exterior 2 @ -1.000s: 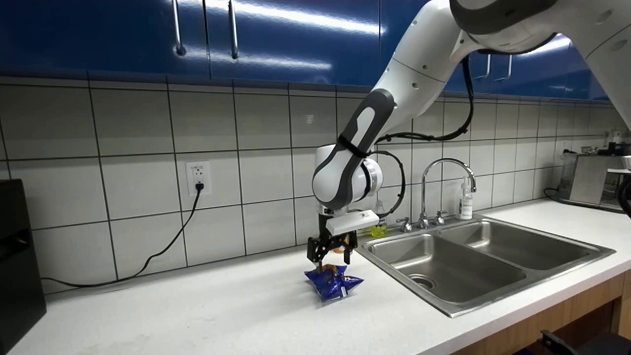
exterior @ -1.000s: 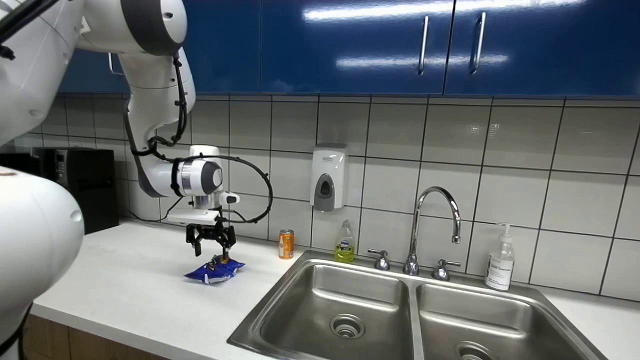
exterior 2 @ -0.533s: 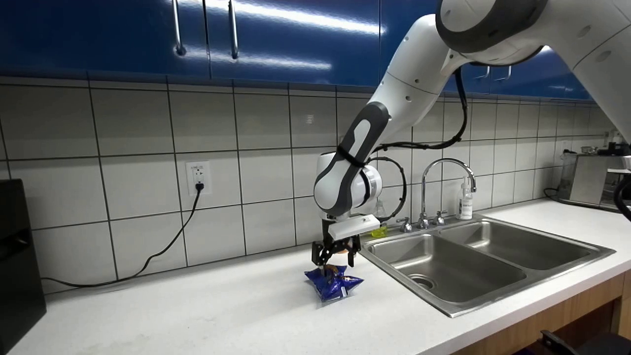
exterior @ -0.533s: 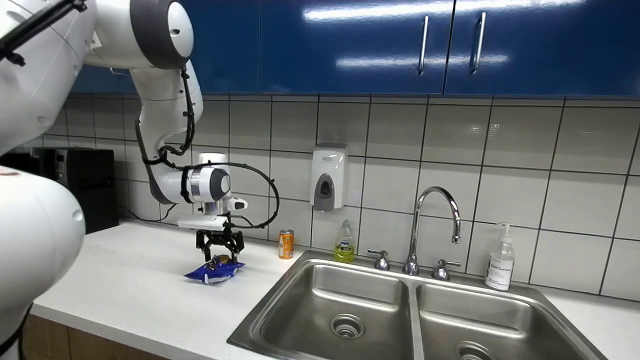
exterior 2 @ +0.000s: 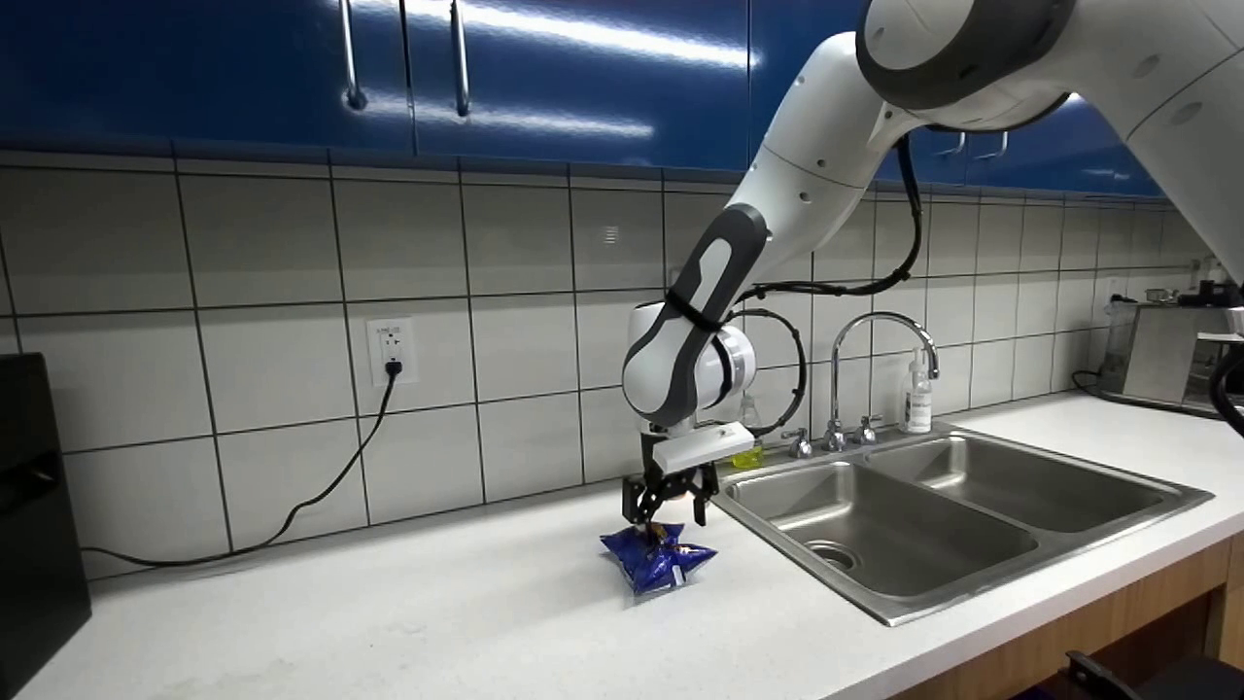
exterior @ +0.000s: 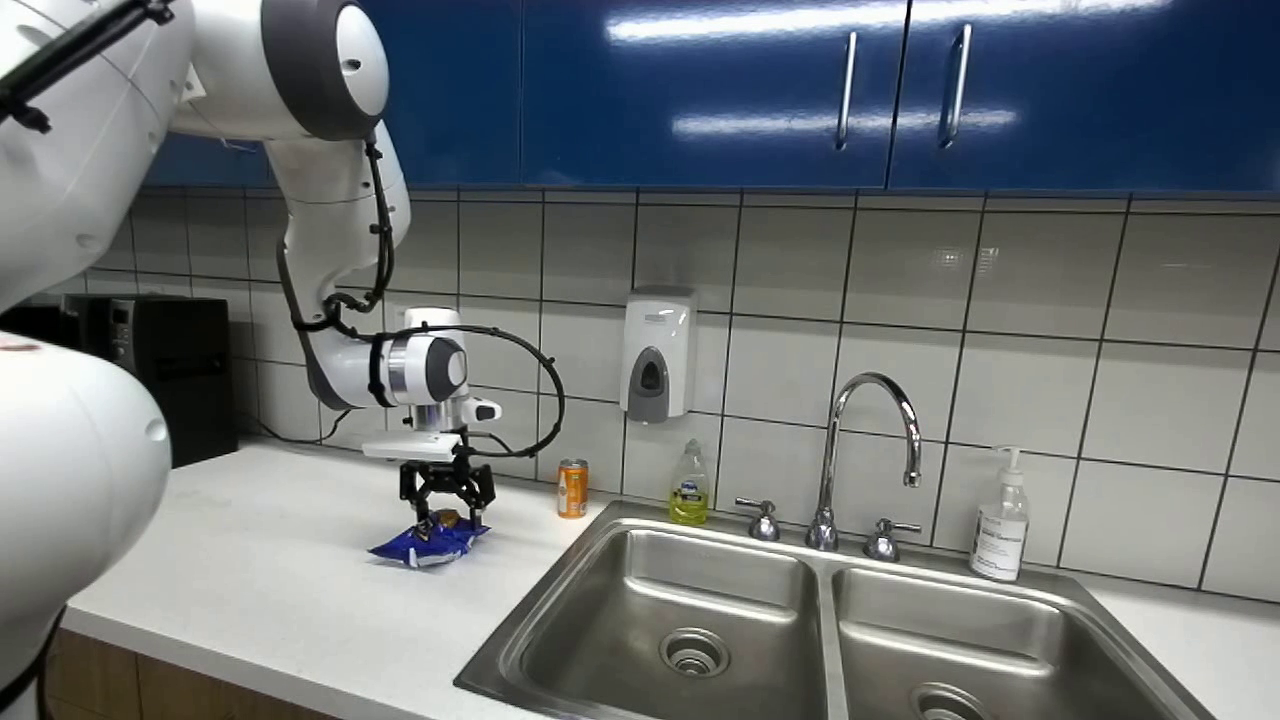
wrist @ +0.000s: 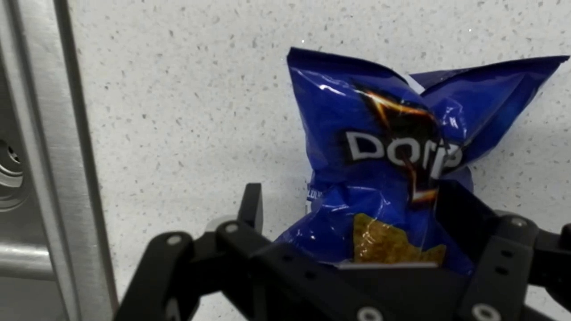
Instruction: Pick up the bag of doritos and place it in the left sink
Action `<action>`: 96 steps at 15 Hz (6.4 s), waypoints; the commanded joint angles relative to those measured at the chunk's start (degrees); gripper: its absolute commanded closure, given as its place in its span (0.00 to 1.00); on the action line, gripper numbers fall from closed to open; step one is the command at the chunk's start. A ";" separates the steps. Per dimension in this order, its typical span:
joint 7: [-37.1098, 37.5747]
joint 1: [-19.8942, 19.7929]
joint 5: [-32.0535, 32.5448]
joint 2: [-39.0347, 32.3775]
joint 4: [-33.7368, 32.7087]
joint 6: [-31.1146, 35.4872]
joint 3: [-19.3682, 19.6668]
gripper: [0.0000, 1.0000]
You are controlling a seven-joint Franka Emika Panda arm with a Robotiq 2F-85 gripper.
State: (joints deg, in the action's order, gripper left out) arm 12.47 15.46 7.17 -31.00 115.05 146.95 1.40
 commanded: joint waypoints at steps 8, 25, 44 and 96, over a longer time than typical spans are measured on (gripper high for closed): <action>1.75 0.75 1.76 0.72 -0.30 -5.48 -0.09 0.00; -0.73 -0.82 -0.04 0.15 0.05 -4.98 -1.53 0.99; -1.75 -2.56 -0.76 8.24 1.53 -8.24 -2.05 1.00; -10.50 -32.40 -9.46 -15.68 -13.12 -6.02 7.86 1.00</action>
State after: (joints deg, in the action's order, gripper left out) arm 4.27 -15.64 -0.98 -45.59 103.41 140.75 9.88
